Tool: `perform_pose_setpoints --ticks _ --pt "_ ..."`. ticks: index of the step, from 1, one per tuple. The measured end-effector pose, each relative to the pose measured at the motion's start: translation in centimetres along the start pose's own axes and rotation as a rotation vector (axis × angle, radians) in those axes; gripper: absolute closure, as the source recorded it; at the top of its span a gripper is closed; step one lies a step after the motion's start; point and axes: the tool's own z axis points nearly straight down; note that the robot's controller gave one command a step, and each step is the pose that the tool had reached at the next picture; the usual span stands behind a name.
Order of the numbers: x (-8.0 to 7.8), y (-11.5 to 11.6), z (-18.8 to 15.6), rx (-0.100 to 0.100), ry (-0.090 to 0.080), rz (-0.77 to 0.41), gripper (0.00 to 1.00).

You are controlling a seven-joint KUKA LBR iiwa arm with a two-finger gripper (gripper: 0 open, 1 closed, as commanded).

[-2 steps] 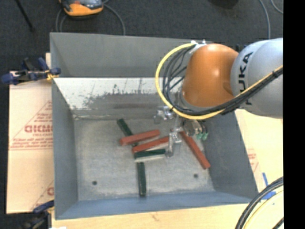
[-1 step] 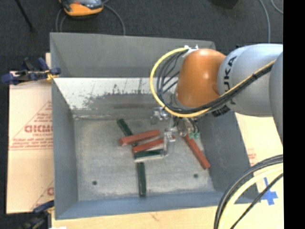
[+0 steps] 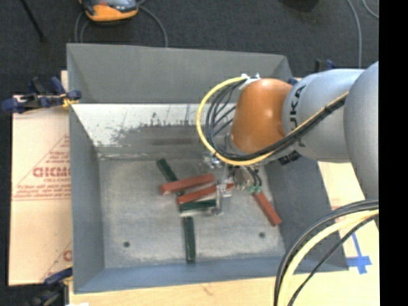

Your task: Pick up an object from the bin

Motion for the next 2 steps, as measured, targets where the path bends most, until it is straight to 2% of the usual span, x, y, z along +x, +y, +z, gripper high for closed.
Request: perform_pose_setpoints --ticks 1,2 --pt "-0.48 4.51 2.47 -0.003 0.003 -0.164 1.0" --pt "-0.46 4.49 2.48 -0.003 0.004 -0.164 1.0"
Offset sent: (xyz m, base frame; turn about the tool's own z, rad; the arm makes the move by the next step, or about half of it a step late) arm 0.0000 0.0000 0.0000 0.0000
